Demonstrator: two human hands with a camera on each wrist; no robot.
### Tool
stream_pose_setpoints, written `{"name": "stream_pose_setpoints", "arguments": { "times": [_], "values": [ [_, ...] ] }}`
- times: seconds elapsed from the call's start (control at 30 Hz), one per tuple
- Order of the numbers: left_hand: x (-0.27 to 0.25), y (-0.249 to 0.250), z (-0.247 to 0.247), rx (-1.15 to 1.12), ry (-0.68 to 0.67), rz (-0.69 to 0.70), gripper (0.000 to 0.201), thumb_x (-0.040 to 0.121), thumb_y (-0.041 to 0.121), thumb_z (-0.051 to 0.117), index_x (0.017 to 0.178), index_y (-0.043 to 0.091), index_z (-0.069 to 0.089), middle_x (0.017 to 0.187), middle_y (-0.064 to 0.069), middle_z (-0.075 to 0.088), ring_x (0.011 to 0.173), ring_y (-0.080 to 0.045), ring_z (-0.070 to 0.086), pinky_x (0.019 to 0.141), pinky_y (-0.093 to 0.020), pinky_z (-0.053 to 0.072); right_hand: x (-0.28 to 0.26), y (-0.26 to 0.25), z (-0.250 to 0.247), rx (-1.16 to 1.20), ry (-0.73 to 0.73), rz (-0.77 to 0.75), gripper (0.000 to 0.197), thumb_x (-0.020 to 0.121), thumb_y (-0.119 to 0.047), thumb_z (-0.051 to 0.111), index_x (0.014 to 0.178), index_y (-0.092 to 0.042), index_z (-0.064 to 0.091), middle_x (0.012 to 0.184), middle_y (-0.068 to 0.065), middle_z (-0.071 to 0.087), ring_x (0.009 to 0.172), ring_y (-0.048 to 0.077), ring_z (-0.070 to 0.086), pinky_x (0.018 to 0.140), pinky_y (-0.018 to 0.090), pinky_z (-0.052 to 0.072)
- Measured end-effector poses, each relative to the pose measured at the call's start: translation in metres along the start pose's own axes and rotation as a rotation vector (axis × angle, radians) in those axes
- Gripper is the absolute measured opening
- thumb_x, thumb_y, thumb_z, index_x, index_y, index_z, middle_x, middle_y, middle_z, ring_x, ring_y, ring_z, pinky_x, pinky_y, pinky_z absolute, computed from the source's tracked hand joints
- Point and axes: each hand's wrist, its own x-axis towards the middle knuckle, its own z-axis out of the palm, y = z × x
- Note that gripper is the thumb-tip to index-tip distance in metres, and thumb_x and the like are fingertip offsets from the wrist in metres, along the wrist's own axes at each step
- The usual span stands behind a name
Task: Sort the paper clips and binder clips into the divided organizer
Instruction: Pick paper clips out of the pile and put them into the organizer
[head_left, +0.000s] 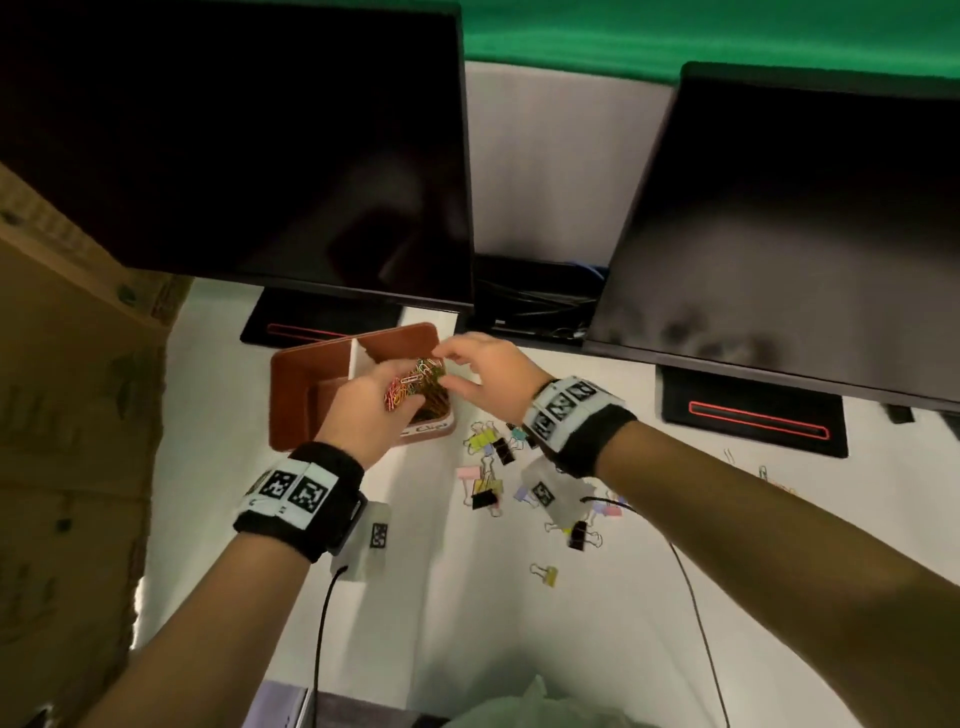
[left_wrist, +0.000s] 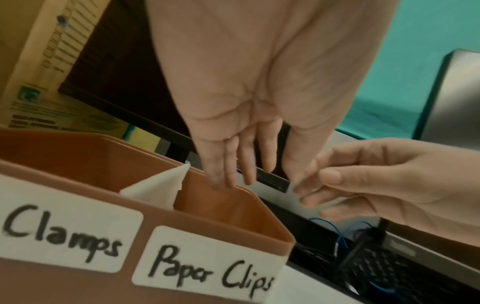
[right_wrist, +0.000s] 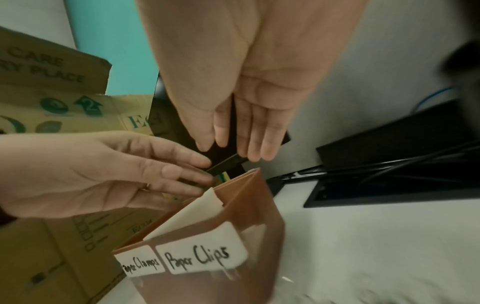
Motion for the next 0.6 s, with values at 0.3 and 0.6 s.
{"name": "stream_pose_setpoints", "arguments": {
  "times": [0.3,0.6],
  "values": [
    [-0.023,0.073,0.084,-0.161,-0.267,0.19,0.027,0.088,0.016,0.059,0.114,0.022,0.058,0.097,0.005,0.062,0.086,-0.011,0.061,0.072,-0.019,0.048,-0.175,0.145,-0.032,-0.152,0.014,0.324,0.021,0.092,-0.02,0.052,0.109,-0.022,0.064,0.114,-0.002,0.061,0.092,0.008,0.055,0.088,0.025,0.048],
    [-0.055,0.174,0.233,-0.029,-0.572,0.219,0.023,0.084,0.021,0.063,0.106,0.016,0.06,0.088,0.005,0.062,0.078,-0.014,0.062,0.076,-0.027,0.053,-0.306,0.238,-0.072,-0.159,0.042,0.667,0.035,0.087,-0.019,0.057,0.121,-0.022,0.056,0.124,0.002,0.053,0.115,0.023,0.052,0.1,0.033,0.037]
  ]
}}
